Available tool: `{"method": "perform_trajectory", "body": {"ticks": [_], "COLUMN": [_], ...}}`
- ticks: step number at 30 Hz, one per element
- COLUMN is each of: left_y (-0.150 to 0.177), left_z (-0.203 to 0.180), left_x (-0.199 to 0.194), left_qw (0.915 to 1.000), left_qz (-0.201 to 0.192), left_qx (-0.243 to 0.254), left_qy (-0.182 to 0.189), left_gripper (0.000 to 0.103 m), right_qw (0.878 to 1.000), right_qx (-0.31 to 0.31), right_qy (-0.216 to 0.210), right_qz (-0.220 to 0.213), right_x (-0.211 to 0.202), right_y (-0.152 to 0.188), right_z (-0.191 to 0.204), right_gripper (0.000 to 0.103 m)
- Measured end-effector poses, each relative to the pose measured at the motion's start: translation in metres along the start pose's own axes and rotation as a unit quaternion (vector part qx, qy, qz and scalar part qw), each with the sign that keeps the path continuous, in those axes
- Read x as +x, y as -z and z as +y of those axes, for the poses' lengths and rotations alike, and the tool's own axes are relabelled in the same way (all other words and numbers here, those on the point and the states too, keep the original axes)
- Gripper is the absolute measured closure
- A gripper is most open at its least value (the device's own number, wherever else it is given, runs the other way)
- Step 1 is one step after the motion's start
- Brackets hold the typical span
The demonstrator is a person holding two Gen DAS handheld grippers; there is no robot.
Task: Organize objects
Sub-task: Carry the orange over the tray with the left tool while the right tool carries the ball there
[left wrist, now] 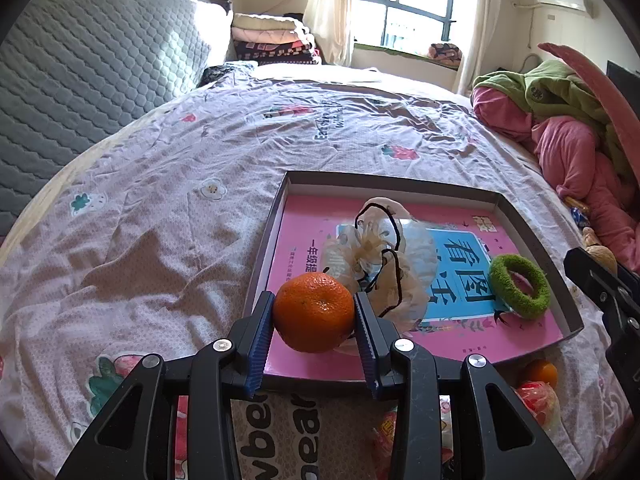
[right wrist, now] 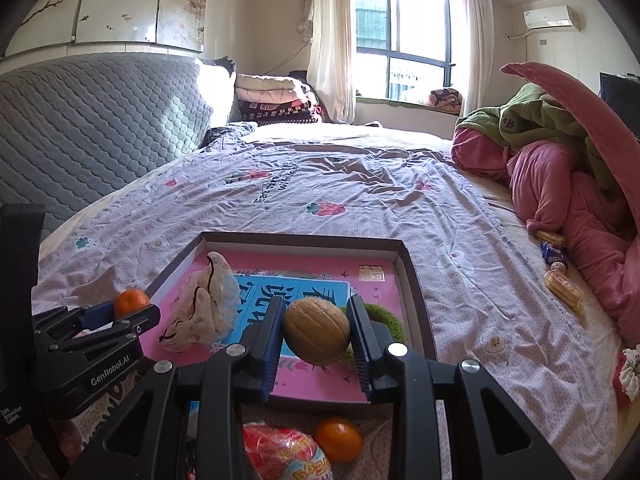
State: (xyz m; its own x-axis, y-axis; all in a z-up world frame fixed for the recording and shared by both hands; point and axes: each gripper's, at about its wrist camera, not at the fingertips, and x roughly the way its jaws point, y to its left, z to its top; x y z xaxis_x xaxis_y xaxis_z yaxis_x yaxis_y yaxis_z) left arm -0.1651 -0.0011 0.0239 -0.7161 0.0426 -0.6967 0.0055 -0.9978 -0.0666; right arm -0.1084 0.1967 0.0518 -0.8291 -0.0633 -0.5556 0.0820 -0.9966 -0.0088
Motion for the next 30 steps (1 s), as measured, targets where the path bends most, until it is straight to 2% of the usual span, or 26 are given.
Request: {"method": "perform_trajectory", "body": {"ticks": [19, 30], "left_y": [-0.002, 0.0], "left_z": [0.0, -0.005], "left_x": [0.019, 0.03], "left_qw": [0.9998, 0.9996], "left_qz": [0.018, 0.028], "left_qx": [-0.004, 0.0], "left_qy": [-0.004, -0.01], "left_gripper": [0.063, 0.063], "right_qw": [1.0, 0.999], "right_qx": [-0.019, -0.014], "right_qy": [0.0, -0.005], "right_qz": [0.02, 0.043], "right_x": [0.036, 0.051], "right_y": [-0.008, -0.002], "right_z": [0.013, 0.009], "right_gripper": [0.071, 0.071]}}
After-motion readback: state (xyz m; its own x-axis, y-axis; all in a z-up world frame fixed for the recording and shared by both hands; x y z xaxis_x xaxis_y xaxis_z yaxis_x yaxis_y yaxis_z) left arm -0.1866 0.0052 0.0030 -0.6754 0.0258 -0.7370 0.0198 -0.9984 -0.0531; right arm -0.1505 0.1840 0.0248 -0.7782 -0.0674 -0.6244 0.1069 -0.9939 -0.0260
